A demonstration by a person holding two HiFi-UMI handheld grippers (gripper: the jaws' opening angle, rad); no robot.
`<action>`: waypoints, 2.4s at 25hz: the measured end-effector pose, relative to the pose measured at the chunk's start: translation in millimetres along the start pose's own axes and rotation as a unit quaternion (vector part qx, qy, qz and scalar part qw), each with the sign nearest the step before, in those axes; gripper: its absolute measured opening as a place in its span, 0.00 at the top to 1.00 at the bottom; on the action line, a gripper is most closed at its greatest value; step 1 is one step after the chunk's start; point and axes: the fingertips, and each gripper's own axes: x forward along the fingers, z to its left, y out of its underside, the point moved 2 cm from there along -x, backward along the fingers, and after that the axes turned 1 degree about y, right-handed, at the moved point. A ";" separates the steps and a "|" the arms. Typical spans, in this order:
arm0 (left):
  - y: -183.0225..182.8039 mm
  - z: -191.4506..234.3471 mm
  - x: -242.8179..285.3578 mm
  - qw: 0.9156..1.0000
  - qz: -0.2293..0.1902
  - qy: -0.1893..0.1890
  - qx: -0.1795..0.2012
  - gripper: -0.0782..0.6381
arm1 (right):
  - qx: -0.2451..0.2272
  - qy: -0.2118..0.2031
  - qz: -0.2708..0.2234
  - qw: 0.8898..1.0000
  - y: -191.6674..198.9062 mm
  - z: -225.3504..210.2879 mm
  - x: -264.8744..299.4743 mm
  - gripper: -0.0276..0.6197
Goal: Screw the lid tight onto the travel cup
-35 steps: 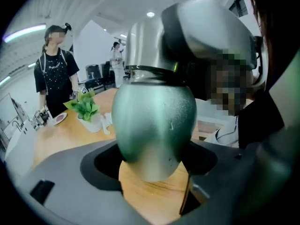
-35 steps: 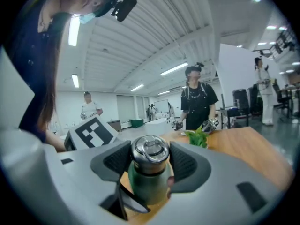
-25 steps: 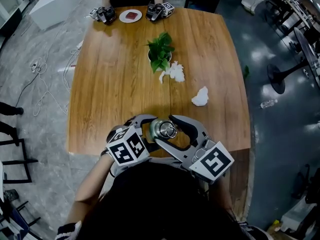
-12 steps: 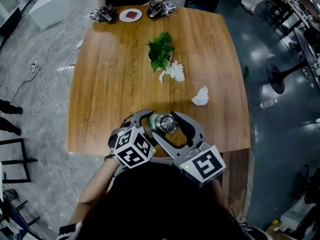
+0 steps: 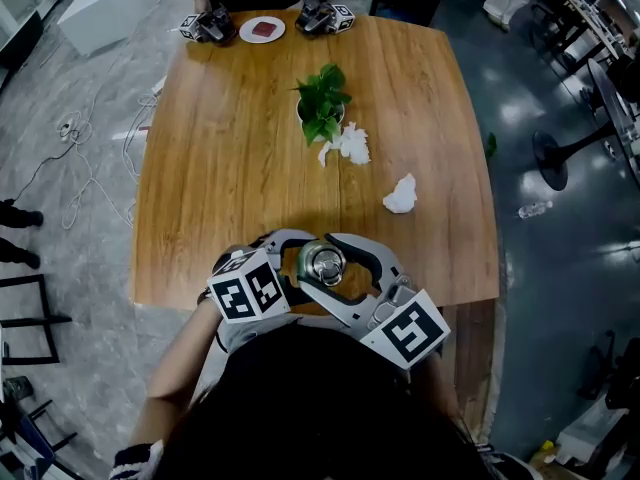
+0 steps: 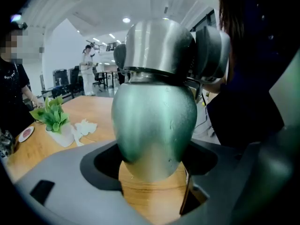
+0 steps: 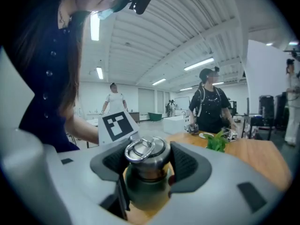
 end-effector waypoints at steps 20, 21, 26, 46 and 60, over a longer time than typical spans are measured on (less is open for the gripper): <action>1.2 26.9 -9.9 0.986 0.020 -0.143 -0.078 0.35 | 0.048 0.054 -0.019 0.997 -1.3 -19.6 -4.5 0.56; 0.8 24.7 -10.6 0.988 0.018 -0.133 -0.072 0.35 | 0.040 0.041 -0.020 0.998 -2.8 -16.7 -5.0 0.57; 1.9 6.5 -11.3 0.998 0.017 -0.056 -0.019 0.35 | -0.006 -0.038 -0.017 0.999 -3.4 -0.2 -11.9 0.58; 12.0 33.9 -10.2 0.974 0.054 -0.201 -0.085 0.35 | 0.083 0.073 0.000 0.994 9.4 -22.0 -3.5 0.58; 2.7 2.5 -2.9 0.999 0.025 -0.042 0.003 0.35 | 0.009 -0.045 0.004 0.999 1.9 -2.9 -18.6 0.57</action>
